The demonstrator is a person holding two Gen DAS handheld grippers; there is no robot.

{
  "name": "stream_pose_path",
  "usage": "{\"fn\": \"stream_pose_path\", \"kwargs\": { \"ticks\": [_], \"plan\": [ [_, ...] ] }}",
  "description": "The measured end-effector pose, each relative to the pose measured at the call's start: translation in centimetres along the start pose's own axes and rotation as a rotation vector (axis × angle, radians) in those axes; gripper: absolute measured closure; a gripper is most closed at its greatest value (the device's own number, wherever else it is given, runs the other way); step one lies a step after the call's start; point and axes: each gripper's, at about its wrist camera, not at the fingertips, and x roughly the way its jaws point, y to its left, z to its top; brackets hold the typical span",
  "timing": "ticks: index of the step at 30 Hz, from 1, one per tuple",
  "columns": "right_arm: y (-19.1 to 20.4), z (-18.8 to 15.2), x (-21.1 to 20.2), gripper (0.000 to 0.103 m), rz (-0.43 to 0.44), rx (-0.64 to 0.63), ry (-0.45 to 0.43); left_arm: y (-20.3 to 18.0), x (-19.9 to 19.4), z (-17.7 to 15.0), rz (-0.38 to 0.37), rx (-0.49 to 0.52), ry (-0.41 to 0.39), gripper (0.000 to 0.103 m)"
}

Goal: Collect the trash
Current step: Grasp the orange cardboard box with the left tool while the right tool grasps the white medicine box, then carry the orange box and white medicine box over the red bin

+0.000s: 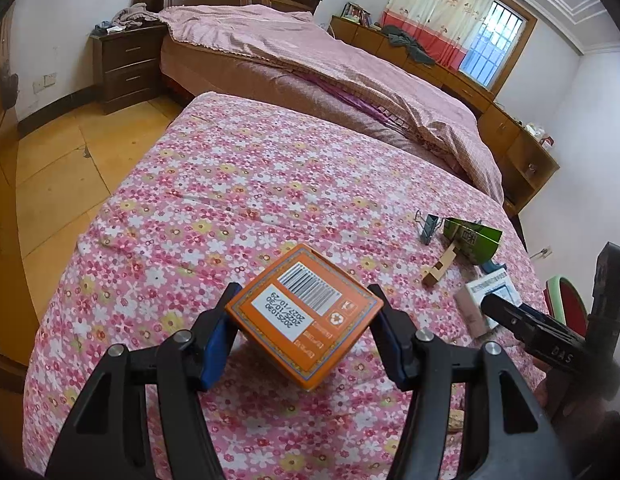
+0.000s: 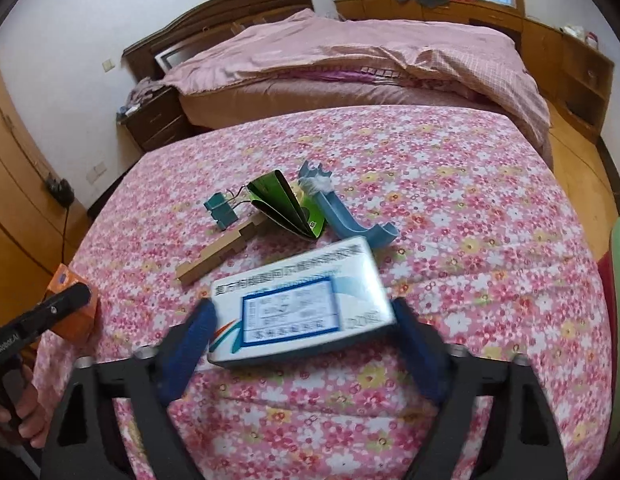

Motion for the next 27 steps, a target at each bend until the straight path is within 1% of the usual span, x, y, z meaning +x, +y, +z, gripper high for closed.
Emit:
{"fn": "stream_pose_path", "kwargs": {
  "ticks": [1, 3, 4, 6, 9, 11, 15, 19, 21, 24, 27],
  "plan": [
    [-0.1, -0.1, -0.4, 0.036, 0.004, 0.015, -0.011, -0.1, 0.0, -0.1, 0.000, 0.001, 0.000, 0.041],
    [-0.2, -0.1, -1.0, 0.050, 0.007, 0.034, -0.033, -0.2, -0.1, -0.1, -0.002, 0.002, 0.000, 0.041],
    [-0.3, -0.1, -1.5, 0.053, 0.011, 0.042, -0.045, -0.2, -0.2, -0.2, -0.003, 0.002, 0.000, 0.041],
    [-0.6, -0.1, -2.4, 0.065, 0.034, 0.068, -0.070, -0.4, -0.4, -0.3, -0.009, 0.002, -0.001, 0.041],
    [-1.0, 0.0, -3.9, 0.076, 0.089, 0.106, -0.106, -0.7, -0.7, -0.5, -0.016, 0.008, -0.004, 0.041],
    [-0.7, -0.1, -4.7, 0.078, 0.117, 0.103, -0.126, -0.9, -1.0, -0.6, -0.023, 0.010, -0.006, 0.041],
    [1.5, -0.6, -5.2, 0.079, 0.157, 0.039, -0.136, -1.3, -1.8, -1.0, -0.032, 0.020, -0.012, 0.041],
    [4.6, -1.3, -5.2, 0.079, 0.148, -0.057, -0.147, -1.4, -2.7, -1.4, -0.038, 0.023, -0.016, 0.041],
    [5.7, -1.5, -5.5, 0.079, 0.165, -0.077, -0.158, -1.2, -3.1, -1.5, -0.035, 0.021, -0.018, 0.041],
    [6.6, -1.7, -6.5, 0.079, 0.144, -0.094, -0.198, -1.0, -3.8, -1.6, -0.036, 0.018, -0.022, 0.041],
    [6.6, -1.7, -7.4, 0.079, 0.133, -0.095, -0.214, -1.0, -4.4, -1.7, -0.038, 0.024, -0.027, 0.041]
  ]
}}
